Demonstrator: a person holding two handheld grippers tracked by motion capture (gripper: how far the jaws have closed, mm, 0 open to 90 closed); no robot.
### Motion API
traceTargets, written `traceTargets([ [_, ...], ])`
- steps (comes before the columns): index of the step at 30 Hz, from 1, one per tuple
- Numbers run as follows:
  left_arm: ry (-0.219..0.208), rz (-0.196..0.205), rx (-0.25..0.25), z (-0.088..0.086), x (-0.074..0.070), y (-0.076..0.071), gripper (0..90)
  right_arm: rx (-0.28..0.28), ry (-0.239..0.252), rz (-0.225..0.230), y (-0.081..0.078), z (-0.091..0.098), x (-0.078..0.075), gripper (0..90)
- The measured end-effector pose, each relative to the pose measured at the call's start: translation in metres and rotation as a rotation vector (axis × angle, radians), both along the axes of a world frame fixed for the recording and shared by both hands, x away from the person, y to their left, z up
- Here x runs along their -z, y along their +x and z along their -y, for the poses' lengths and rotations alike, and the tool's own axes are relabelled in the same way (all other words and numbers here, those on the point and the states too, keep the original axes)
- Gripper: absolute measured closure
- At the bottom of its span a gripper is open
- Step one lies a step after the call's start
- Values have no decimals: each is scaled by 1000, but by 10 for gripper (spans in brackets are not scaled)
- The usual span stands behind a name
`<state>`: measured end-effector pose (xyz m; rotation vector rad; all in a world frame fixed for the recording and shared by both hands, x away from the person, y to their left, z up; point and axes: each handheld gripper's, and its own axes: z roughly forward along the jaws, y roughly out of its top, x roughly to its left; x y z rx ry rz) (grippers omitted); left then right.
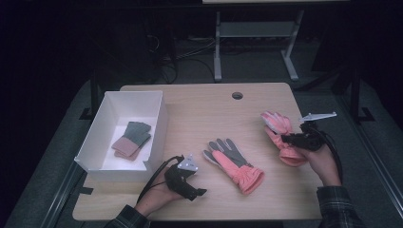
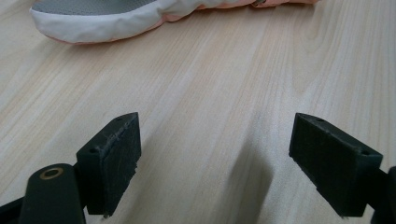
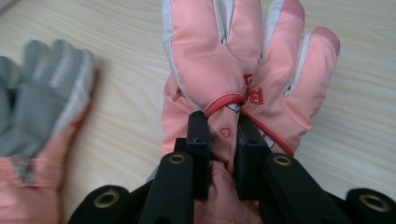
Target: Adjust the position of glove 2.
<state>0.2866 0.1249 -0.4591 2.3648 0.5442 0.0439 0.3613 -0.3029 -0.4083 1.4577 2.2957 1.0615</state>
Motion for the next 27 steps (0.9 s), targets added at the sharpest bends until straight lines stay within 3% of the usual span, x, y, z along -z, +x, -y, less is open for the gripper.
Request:
traceTargets([
  [15,0,8,-1,-1,-1,1,164,-180,36,4,-21,-50,-29,788],
  [27,3,5,-2,-1,0,1,164,-268,33,5,-31,-87,-36,786],
])
